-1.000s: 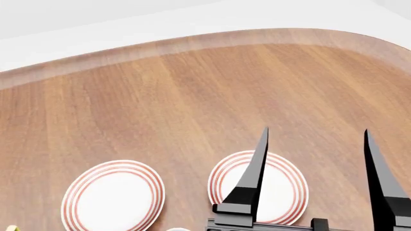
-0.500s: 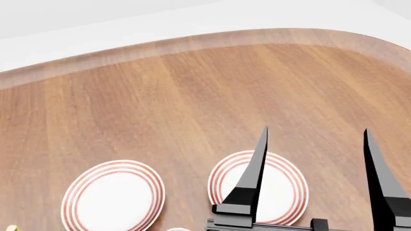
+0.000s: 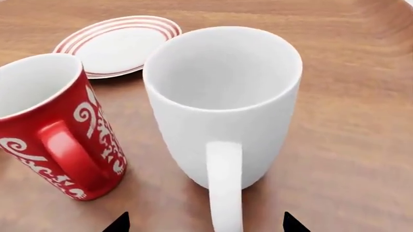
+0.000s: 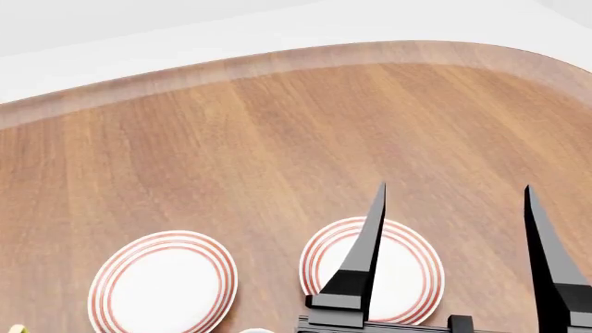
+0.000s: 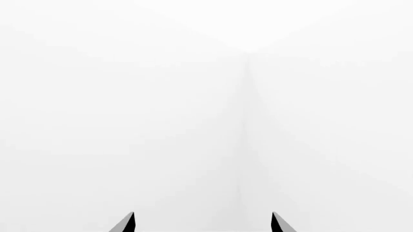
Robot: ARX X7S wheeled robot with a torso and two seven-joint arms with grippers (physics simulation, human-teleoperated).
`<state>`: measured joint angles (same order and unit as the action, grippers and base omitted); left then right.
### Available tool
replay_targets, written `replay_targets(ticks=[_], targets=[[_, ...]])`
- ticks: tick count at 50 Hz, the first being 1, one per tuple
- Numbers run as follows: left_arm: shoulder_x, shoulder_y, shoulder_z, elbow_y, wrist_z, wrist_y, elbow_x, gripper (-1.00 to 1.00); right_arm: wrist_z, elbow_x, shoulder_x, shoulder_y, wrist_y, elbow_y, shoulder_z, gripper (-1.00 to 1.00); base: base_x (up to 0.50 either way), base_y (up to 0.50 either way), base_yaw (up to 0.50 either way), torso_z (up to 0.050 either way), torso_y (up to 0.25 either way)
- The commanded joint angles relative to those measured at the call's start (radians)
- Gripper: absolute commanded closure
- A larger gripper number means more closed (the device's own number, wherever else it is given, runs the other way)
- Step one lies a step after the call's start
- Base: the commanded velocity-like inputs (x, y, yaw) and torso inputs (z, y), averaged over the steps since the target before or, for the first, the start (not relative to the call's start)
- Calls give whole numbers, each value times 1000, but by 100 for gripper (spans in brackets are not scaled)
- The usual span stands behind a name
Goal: Put the white mug on the left plate.
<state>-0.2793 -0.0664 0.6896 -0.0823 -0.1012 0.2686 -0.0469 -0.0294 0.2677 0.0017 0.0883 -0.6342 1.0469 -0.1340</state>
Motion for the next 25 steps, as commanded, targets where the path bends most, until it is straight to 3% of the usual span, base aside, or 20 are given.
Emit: replay_targets(ticks=[1, 23, 24, 25], targets=[[16, 22, 16, 17, -1, 10, 4, -100, 2, 0, 0, 0, 2, 0, 1, -100, 0, 0, 0, 0, 0], [31, 35, 50, 34, 4, 2, 13, -100, 1, 3, 0, 1, 5, 0, 1, -100, 0, 0, 0, 0, 0], [31, 33, 49, 26, 8, 6, 14, 100, 1, 2, 0, 0, 6, 0, 2, -100, 0, 0, 0, 0, 0], [31, 32, 50, 27, 12, 1, 16, 100, 0, 1, 0, -1, 7, 0, 3, -100, 0, 0, 0, 0, 0]])
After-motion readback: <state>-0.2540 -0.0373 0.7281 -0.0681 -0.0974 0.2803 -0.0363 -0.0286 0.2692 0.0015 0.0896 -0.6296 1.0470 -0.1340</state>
